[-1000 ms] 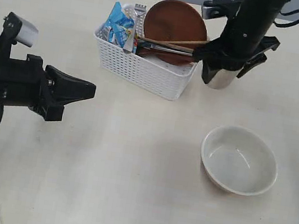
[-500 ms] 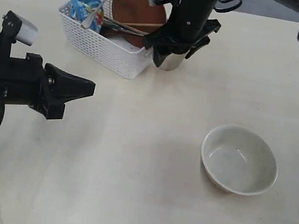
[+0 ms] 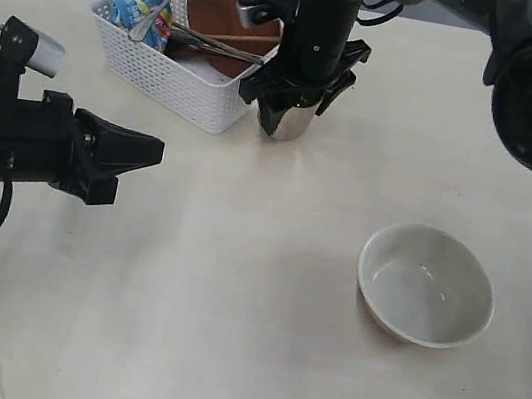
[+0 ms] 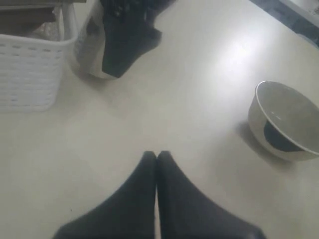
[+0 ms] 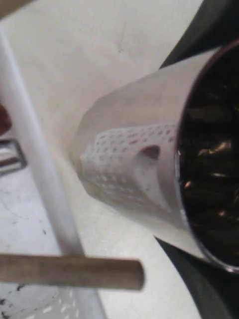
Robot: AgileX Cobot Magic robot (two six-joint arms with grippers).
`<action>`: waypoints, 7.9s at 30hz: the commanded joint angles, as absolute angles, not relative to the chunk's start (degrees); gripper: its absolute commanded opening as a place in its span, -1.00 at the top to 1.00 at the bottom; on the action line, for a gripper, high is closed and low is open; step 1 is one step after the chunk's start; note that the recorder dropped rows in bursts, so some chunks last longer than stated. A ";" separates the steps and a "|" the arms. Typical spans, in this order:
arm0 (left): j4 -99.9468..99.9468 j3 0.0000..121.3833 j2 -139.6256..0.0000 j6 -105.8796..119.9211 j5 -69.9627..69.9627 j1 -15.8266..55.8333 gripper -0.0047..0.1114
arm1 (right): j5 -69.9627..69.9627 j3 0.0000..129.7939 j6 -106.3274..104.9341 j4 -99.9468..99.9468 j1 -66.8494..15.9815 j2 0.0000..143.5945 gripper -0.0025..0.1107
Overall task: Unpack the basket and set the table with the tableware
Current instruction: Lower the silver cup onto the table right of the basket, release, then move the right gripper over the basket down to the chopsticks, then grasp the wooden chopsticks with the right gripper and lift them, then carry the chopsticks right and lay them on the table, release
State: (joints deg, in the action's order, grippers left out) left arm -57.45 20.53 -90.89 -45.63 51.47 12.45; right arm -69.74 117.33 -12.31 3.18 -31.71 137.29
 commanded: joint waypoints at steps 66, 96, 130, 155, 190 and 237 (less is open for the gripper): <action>-48.70 10.86 -71.03 -47.80 52.30 -4.61 0.92 | -69.96 130.45 -14.75 1.85 -43.45 137.97 -0.29; -45.84 9.51 -65.50 -49.54 54.08 -4.61 0.92 | -69.96 128.70 -32.52 9.28 -53.52 137.87 0.96; -44.47 9.51 -49.23 -72.51 44.62 -4.61 0.92 | -69.96 106.60 -30.31 3.88 -57.25 116.05 0.07; -49.46 9.51 -49.23 -70.97 44.42 -4.61 0.92 | -69.96 119.26 -21.18 -3.11 -56.83 131.87 -0.03; -50.71 9.51 -49.23 -68.44 41.16 -4.61 0.92 | -69.96 119.26 -20.96 -11.75 -56.83 126.04 0.96; -50.71 9.51 -49.23 -67.93 38.43 -4.61 0.92 | -47.07 70.54 -6.03 -5.90 -10.34 111.60 0.96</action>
